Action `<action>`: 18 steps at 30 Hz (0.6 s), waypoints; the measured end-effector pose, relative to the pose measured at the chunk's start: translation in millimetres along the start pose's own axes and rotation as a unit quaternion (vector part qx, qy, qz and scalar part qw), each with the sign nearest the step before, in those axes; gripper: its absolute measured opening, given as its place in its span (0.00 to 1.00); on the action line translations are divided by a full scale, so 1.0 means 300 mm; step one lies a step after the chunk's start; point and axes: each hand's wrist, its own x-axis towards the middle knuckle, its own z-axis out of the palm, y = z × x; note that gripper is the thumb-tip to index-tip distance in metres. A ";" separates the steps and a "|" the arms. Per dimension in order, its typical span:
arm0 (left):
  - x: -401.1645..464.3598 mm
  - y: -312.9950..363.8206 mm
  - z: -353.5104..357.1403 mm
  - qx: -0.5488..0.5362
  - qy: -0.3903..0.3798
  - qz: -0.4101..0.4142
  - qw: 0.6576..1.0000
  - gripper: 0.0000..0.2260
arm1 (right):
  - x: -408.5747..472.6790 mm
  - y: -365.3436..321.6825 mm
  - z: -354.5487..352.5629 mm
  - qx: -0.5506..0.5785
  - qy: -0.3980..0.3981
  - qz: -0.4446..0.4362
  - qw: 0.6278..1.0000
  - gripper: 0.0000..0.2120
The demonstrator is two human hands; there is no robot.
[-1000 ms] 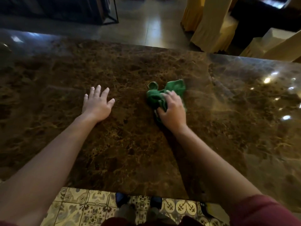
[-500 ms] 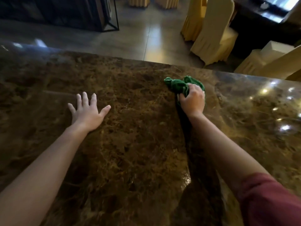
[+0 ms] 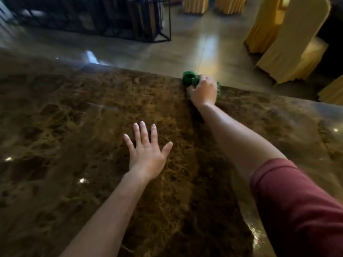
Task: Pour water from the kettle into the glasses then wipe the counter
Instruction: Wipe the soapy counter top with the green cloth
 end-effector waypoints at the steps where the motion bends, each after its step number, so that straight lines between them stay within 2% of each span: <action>1: 0.013 -0.024 -0.003 0.006 0.001 -0.003 1.000 0.38 | 0.006 -0.114 0.067 0.006 -0.008 -0.028 1.000 0.24; 7: 0.011 -0.018 -0.002 0.023 0.026 0.005 0.999 0.39 | -0.009 -0.577 0.324 -0.025 -0.108 -0.176 0.978 0.31; 11: -0.012 -0.037 0.006 0.061 0.009 0.029 0.998 0.35 | -0.040 -0.715 0.383 -0.028 -0.162 -0.209 0.964 0.28; 15: 0.015 -0.055 -0.020 0.031 0.010 0.011 0.999 0.35 | -0.002 -0.625 0.299 -0.047 -0.136 -0.133 0.981 0.22; 18: 0.025 -0.049 -0.007 0.014 0.011 -0.018 1.000 0.37 | 0.008 -0.354 0.165 -0.096 -0.066 -0.042 0.992 0.21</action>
